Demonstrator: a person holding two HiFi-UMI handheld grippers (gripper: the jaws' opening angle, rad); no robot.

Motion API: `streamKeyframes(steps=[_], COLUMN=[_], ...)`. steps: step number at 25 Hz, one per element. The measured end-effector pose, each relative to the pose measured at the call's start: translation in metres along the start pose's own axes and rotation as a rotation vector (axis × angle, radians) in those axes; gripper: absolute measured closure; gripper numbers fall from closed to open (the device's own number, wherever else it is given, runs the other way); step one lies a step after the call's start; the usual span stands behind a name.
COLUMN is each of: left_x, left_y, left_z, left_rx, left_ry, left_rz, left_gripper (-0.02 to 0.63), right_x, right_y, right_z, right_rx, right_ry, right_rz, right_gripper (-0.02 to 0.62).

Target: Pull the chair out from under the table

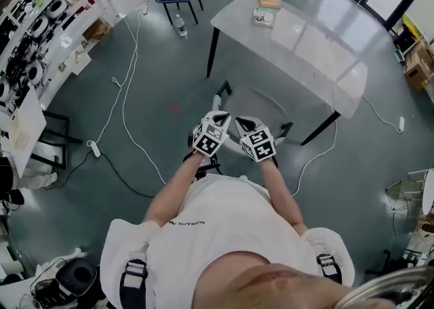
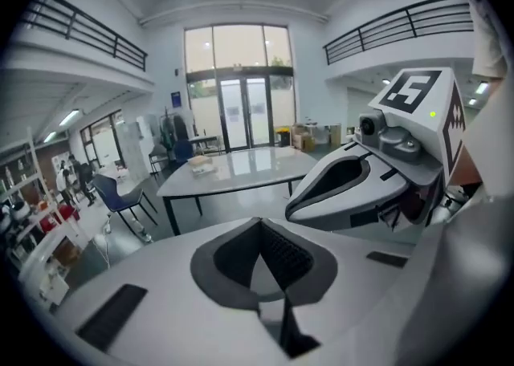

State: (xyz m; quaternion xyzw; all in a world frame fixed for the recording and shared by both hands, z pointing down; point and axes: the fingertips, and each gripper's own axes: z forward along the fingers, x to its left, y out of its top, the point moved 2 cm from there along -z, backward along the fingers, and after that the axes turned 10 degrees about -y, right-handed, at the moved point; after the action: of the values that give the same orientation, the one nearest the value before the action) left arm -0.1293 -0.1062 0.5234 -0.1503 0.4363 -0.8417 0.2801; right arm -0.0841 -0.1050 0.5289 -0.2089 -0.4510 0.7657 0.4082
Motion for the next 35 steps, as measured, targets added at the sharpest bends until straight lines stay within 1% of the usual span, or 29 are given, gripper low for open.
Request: streamKeyframes(steps=[4,6,10,14,19,24,28,31,35], left_x=[0.006,0.009,0.007,0.008,0.007,0.003,-0.002,-0.006,-0.007], left_y=[0.024,0.039,0.075,0.107,0.131,0.151,0.159,0.163,0.168], left_z=[-0.020,-0.029,-0.047,-0.066,-0.092,-0.111,-0.124,-0.131,-0.137], left_rx=[-0.113,-0.173,-0.290,-0.383,-0.486,-0.564,-0.619,-0.643,-0.662], left_ry=[0.049,0.074,0.101,0.129,0.166,0.223,0.273,0.313,0.347], left_rz=[-0.086,-0.109,-0.114,-0.105,-0.125,-0.110,-0.097,-0.083,-0.057], left_gripper=[0.601,0.601,0.601,0.601,0.601,0.601,0.601,0.601,0.601], right_x=[-0.008,-0.014,-0.021,-0.027,-0.024,-0.026,-0.026,-0.027,-0.028], right_y=[0.034,0.053,0.092,0.129,0.157,0.179,0.188,0.190,0.195], right_z=[-0.009,-0.015,-0.034,-0.056,-0.074,-0.094,-0.106,-0.113,-0.118], right_rx=[-0.111,-0.170,-0.280,-0.385,-0.464,-0.539,-0.587,-0.603,-0.625], right_ry=[-0.019,-0.040,-0.068,-0.089,-0.102,-0.113,-0.125,-0.138,-0.161], right_rz=[0.092,0.121,0.126,0.134,0.128,0.131,0.141,0.156,0.148], right_gripper=[0.581,0.581,0.581,0.581,0.581,0.581,0.581,0.581,0.581])
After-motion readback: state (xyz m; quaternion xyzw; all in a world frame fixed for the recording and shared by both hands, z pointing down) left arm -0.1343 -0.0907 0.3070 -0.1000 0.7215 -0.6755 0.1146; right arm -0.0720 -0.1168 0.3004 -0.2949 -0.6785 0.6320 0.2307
